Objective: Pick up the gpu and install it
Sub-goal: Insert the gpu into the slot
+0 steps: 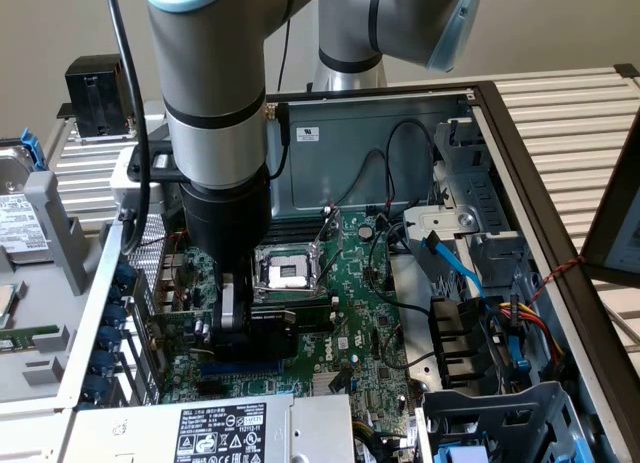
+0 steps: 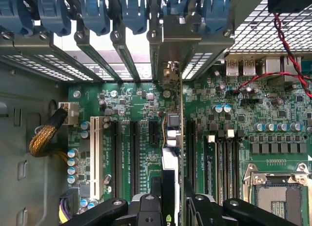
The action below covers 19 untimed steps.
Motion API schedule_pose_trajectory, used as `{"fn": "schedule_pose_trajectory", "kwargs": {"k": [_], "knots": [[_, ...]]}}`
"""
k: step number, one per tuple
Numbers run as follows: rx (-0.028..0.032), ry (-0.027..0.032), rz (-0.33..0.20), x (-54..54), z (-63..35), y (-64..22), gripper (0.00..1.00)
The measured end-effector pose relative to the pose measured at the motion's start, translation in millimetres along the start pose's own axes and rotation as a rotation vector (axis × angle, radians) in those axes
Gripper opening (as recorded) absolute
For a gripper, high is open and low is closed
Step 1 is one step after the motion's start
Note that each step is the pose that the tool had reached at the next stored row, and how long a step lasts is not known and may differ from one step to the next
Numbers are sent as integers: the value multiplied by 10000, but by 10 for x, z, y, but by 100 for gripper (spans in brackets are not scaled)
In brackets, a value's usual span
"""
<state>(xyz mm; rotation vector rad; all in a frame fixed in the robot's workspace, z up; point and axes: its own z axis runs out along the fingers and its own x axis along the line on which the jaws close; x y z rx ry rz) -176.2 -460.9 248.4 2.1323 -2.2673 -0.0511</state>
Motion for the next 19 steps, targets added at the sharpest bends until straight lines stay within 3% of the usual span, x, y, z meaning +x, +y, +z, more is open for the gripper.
{"fn": "schedule_pose_trajectory", "kwargs": {"k": [19], "knots": [[-2,0,4,0,11,-10,27]]}}
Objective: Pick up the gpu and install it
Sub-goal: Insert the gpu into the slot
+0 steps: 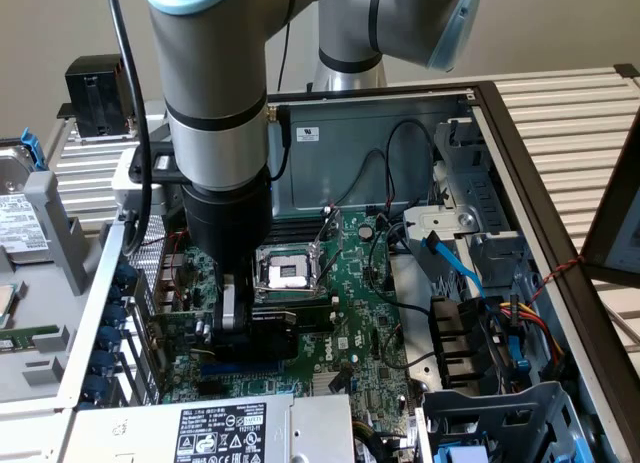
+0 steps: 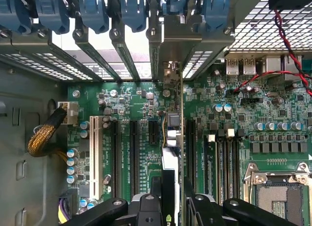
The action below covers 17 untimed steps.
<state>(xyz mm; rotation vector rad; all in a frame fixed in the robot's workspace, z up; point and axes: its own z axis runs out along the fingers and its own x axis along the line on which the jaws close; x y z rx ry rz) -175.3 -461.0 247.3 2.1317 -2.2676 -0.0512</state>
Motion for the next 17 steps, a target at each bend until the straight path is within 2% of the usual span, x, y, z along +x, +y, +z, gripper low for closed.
{"fn": "schedule_pose_trajectory", "kwargs": {"k": [17], "knots": [[0,0,-3,-1,3,7,27]]}}
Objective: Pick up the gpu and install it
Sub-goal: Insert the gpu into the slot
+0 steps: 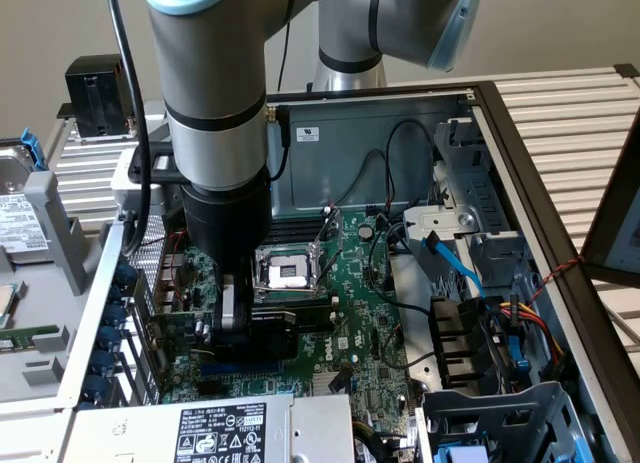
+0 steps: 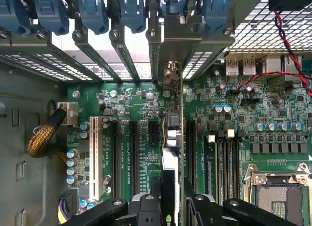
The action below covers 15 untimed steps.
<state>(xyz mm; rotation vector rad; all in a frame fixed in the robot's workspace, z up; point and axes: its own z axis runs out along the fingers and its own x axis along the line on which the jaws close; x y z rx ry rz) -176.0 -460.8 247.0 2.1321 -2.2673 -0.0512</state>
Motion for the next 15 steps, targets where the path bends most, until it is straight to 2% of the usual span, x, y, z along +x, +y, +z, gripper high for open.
{"fn": "schedule_pose_trajectory", "kwargs": {"k": [15], "knots": [[-1,4,-79,1,12,-1,27]]}}
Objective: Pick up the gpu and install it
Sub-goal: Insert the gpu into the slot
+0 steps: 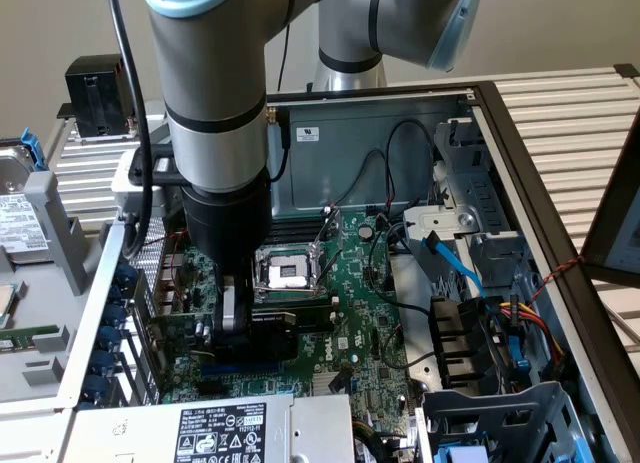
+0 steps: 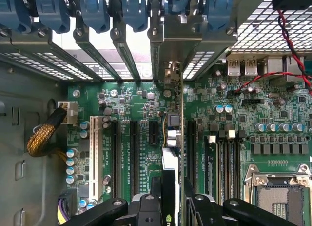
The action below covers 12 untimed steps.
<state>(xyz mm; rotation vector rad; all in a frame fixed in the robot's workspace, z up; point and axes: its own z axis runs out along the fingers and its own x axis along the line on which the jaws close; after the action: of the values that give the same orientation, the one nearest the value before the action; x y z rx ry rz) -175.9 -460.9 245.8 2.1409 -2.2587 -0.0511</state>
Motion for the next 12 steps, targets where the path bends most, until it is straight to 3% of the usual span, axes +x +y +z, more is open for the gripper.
{"fn": "schedule_pose_trajectory", "kwargs": {"k": [12], "knots": [[3,1,-28,0,8,0,27]]}}
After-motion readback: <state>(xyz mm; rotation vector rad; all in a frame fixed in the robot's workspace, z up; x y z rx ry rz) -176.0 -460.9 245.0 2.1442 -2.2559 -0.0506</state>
